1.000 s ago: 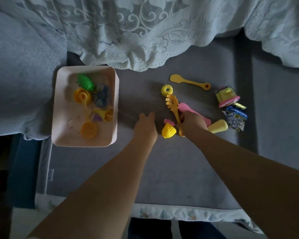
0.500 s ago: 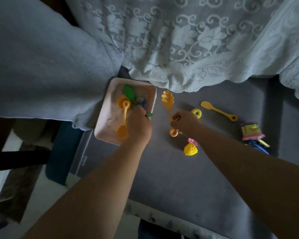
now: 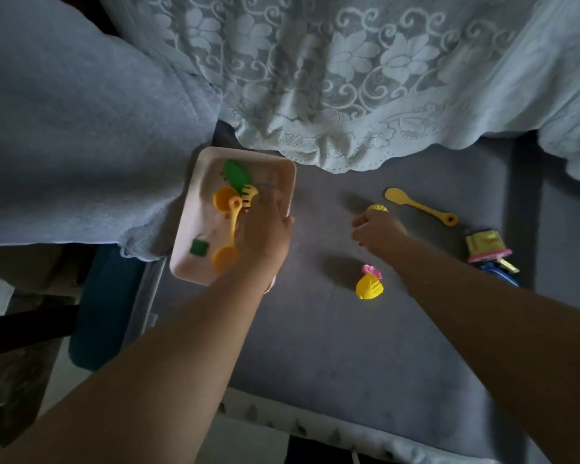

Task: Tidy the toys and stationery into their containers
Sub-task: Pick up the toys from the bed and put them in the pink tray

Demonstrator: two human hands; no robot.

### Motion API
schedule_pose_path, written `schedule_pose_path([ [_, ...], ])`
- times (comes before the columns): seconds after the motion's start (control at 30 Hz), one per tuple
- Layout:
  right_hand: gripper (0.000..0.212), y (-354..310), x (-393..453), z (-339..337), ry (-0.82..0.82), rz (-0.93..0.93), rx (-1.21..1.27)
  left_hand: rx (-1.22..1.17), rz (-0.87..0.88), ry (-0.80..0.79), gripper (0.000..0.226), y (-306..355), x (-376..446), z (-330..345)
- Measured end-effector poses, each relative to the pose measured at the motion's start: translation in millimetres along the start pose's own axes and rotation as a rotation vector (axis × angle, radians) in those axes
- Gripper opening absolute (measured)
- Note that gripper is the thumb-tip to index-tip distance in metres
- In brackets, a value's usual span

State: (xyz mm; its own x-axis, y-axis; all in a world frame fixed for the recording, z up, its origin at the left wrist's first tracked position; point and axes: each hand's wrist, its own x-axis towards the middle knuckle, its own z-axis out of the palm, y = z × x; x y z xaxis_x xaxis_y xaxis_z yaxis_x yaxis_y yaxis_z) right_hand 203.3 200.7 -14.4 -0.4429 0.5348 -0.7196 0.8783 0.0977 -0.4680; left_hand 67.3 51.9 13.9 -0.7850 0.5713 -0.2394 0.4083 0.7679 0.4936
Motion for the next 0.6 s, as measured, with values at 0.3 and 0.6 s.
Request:
schedule_pose_path([
  [0.3,0.051,79.7,18.8,-52.9,0.368,0.099,-0.13,0.177,0.307,-0.411,0.073,75.6,20.5,91.9],
  [0.6,0.048,106.2,36.5,-50.1,0.325,0.276,-0.037,0.34,0.531,-0.415,0.042,99.9,33.2,137.2],
])
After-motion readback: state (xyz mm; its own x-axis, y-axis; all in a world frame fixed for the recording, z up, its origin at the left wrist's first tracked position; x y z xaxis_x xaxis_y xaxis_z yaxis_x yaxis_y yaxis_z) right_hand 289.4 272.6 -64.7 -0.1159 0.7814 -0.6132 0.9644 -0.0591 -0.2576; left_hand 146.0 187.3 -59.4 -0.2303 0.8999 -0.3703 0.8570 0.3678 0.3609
